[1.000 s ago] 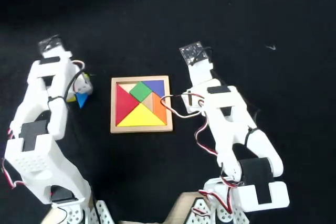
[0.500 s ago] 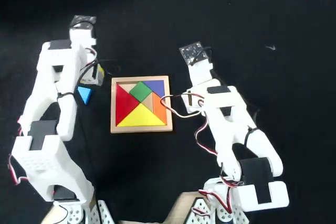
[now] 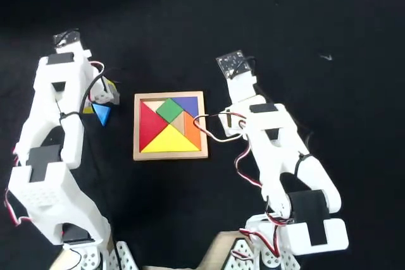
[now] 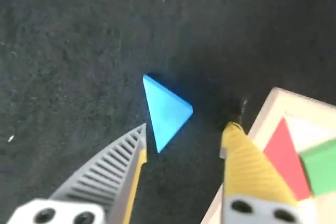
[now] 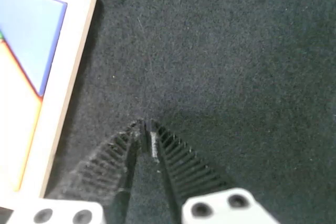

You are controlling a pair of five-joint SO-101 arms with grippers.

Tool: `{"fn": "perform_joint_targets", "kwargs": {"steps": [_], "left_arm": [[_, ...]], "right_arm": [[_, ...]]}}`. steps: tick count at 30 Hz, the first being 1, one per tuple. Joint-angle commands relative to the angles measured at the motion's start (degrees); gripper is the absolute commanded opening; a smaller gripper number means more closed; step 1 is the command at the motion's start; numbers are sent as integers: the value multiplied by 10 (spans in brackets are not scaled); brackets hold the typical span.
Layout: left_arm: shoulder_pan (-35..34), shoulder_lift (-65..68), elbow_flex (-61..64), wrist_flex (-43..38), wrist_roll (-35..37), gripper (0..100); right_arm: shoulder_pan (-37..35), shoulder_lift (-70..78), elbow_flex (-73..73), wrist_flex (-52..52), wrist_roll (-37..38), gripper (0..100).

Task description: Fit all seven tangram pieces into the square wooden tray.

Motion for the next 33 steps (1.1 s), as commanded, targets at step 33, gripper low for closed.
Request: {"fn": "perform_joint_targets", "kwargs": {"steps": [33], "left_arm": [[-17, 118, -89, -2, 77, 116]], "right_arm": [[-5, -2, -19, -7, -2, 11]]}}
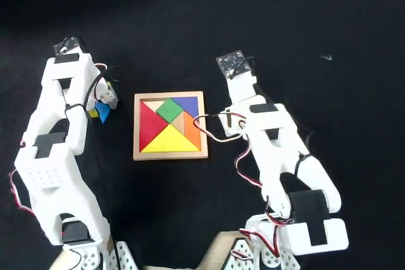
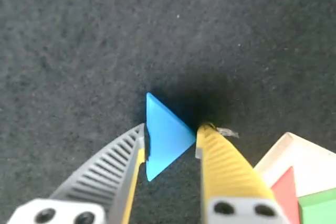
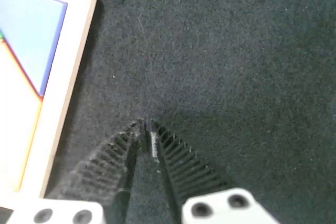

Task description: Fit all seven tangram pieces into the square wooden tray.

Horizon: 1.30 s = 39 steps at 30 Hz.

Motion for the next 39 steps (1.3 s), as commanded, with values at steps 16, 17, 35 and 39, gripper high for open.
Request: {"fn": "perform_joint_targets", "kwargs": {"steps": [16, 17, 35, 39], "left_arm": [[17, -84, -101, 114, -43, 113], [21, -89, -99, 114, -51, 113], [12, 20, -102, 102, -34, 116], [-4, 19, -103, 101, -33, 116]], "right_arm": [[-5, -2, -19, -7, -2, 11], [-5, -2, -19, -7, -2, 11], [-4, -2, -19, -6, -2, 11], [-4, -2, -19, -6, -2, 11]]}}
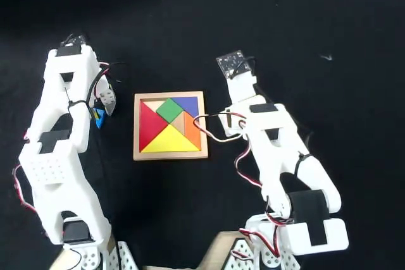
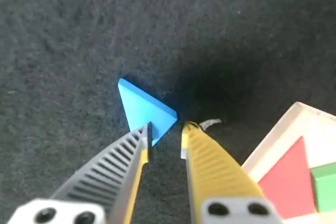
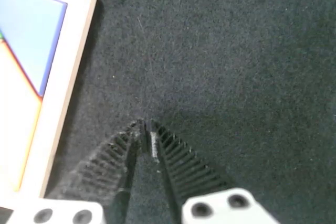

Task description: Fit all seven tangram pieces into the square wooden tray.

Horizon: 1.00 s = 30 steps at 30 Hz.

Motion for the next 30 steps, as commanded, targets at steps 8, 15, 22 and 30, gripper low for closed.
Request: {"fn": "perform_joint_targets", "kwargs": {"steps": [8, 15, 22, 30], "left_arm": [[-62, -1, -22, -7, 4, 116], [-59, -1, -22, -5, 4, 139], [-58, -7, -29, 9, 9, 241], [-74, -1, -39, -11, 49, 241]], "right_arm": [[-5, -2, -19, -6, -2, 11], [-5, -2, -19, -7, -2, 11], [-5, -2, -19, -7, -2, 11], [-5, -2, -19, -6, -2, 11]]}}
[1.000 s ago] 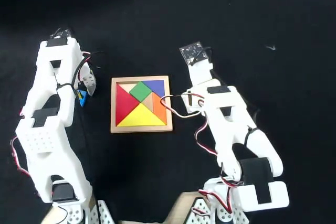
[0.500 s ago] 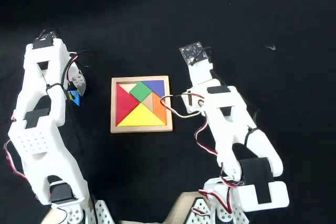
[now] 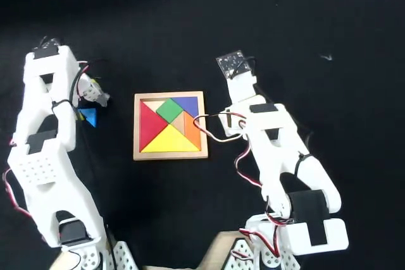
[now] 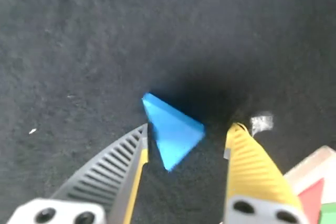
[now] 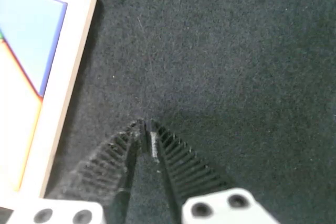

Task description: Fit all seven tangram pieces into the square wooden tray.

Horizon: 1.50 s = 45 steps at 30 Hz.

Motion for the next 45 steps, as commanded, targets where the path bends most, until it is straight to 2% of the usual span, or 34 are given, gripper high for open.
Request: {"fn": "perform_joint_targets", "kwargs": {"steps": [1, 10, 15, 18, 25, 34, 38, 41, 45], "left_arm": [[-7, -7, -10, -16, 9, 241], [-9, -12, 11, -19, 9, 241], [5, -33, -58, 66, 11, 241], [11, -30, -71, 72, 17, 241], [15, 28, -53, 55, 132, 241], [29, 32, -58, 61, 140, 241], [26, -34, -82, 116, 140, 241], [27, -68, -81, 104, 140, 241], [44, -55, -43, 47, 149, 241]], "right_arm": [[-5, -2, -19, -6, -2, 11], [-5, -2, -19, -6, -2, 11], [-5, -2, -19, -6, -2, 11], [-5, -2, -19, -6, -2, 11], [-5, -4, -19, -4, -2, 11], [-5, -5, -19, -4, -2, 11], [-5, -5, -19, -4, -2, 11], [-5, -3, -20, -4, -2, 11], [-5, -3, -20, -4, -2, 11]]}}
